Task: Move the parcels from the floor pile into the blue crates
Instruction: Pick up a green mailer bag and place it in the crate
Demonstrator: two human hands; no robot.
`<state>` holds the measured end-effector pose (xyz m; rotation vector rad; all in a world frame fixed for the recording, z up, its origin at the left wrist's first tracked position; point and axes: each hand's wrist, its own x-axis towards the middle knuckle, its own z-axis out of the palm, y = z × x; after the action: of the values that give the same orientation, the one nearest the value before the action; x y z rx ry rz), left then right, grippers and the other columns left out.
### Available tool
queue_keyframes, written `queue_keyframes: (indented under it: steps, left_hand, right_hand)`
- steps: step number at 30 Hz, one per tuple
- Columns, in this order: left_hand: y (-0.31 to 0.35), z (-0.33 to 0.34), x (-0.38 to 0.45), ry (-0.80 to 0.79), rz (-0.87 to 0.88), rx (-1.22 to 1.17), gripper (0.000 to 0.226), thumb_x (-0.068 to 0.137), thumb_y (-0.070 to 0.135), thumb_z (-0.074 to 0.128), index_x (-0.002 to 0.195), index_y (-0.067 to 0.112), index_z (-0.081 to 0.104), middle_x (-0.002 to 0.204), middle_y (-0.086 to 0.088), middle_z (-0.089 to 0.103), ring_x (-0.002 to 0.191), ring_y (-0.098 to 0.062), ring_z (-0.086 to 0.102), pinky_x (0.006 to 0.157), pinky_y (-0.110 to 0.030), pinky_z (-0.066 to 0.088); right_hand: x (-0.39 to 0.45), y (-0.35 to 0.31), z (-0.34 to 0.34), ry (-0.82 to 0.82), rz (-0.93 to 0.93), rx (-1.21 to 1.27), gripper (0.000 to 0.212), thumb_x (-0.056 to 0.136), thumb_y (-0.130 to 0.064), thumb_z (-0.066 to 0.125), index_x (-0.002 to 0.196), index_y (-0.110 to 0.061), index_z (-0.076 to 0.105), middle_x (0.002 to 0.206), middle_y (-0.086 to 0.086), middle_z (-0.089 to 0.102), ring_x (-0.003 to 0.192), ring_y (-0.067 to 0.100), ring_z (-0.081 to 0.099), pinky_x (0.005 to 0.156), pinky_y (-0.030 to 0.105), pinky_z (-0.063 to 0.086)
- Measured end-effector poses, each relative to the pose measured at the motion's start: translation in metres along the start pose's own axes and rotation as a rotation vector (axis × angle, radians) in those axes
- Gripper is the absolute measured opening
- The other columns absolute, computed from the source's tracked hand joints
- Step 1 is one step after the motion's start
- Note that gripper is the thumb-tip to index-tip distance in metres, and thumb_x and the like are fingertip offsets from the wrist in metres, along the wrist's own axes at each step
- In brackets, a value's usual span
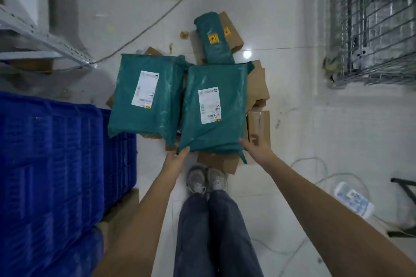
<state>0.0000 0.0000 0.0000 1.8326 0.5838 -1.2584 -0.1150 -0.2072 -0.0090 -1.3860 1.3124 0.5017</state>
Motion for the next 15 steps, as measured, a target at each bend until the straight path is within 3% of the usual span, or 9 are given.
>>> queue_keyframes:
  steps: [2, 4, 6, 8, 10, 12, 15]
  left_hand:
    - [-0.003, 0.007, 0.027, -0.011, -0.050, -0.065, 0.055, 0.091, 0.038, 0.056, 0.138, 0.014, 0.041, 0.121, 0.001, 0.047, 0.124, -0.024, 0.046, 0.109, -0.039, 0.037]
    - [-0.006, 0.014, 0.049, -0.020, -0.126, -0.146, 0.054, 0.089, 0.041, 0.058, 0.136, 0.018, 0.043, 0.114, 0.006, 0.050, 0.113, -0.021, 0.052, 0.103, -0.036, 0.043]
    - [-0.009, 0.020, 0.068, -0.034, -0.211, -0.265, 0.039, 0.088, 0.041, 0.060, 0.120, 0.021, 0.052, 0.097, 0.011, 0.056, 0.088, -0.012, 0.057, 0.077, -0.027, 0.051]
    - [-0.010, 0.026, 0.083, -0.049, -0.269, -0.367, 0.025, 0.087, 0.041, 0.061, 0.104, 0.022, 0.057, 0.090, 0.008, 0.061, 0.078, -0.006, 0.057, 0.062, -0.020, 0.049]
    - [-0.016, 0.033, 0.097, -0.063, -0.275, -0.449, 0.037, 0.085, 0.036, 0.066, 0.115, 0.017, 0.056, 0.108, 0.000, 0.064, 0.091, -0.013, 0.062, 0.081, -0.027, 0.052]
    - [-0.022, 0.041, 0.109, -0.003, -0.264, -0.585, 0.061, 0.080, 0.025, 0.073, 0.131, 0.007, 0.046, 0.128, -0.010, 0.058, 0.111, -0.025, 0.060, 0.100, -0.041, 0.047]
    - [-0.026, 0.053, 0.117, 0.142, -0.251, -0.800, 0.069, 0.079, 0.007, 0.073, 0.138, 0.002, 0.036, 0.135, -0.018, 0.051, 0.119, -0.034, 0.055, 0.100, -0.054, 0.044]
  right_hand:
    - [0.025, 0.002, 0.006, -0.012, -0.001, 0.082, 0.077, 0.081, -0.044, 0.067, 0.141, -0.008, 0.034, 0.140, 0.011, 0.048, 0.124, 0.029, 0.050, 0.102, 0.036, 0.043]
    - [0.047, 0.006, 0.014, -0.038, 0.017, 0.153, 0.078, 0.078, -0.045, 0.070, 0.139, -0.010, 0.037, 0.136, 0.009, 0.053, 0.120, 0.028, 0.055, 0.101, 0.045, 0.047]
    - [0.069, 0.014, 0.020, -0.018, 0.049, 0.183, 0.080, 0.076, -0.044, 0.073, 0.138, -0.008, 0.037, 0.132, 0.007, 0.055, 0.116, 0.026, 0.057, 0.096, 0.041, 0.051]
    - [0.084, 0.020, 0.023, 0.003, 0.073, 0.220, 0.075, 0.075, -0.044, 0.074, 0.132, -0.009, 0.040, 0.122, 0.001, 0.057, 0.103, 0.017, 0.061, 0.078, 0.025, 0.055]
    - [0.095, 0.026, 0.024, -0.014, 0.088, 0.257, 0.059, 0.074, -0.044, 0.074, 0.118, -0.018, 0.045, 0.105, -0.008, 0.059, 0.086, 0.005, 0.058, 0.055, 0.012, 0.050]
    - [0.103, 0.031, 0.026, -0.073, 0.123, 0.276, 0.058, 0.071, -0.049, 0.073, 0.115, -0.023, 0.046, 0.099, -0.013, 0.059, 0.087, 0.007, 0.058, 0.060, 0.018, 0.051]
    - [0.108, 0.036, 0.027, -0.157, 0.150, 0.296, 0.068, 0.068, -0.053, 0.073, 0.124, -0.023, 0.049, 0.105, -0.011, 0.063, 0.095, 0.011, 0.062, 0.067, 0.027, 0.051]
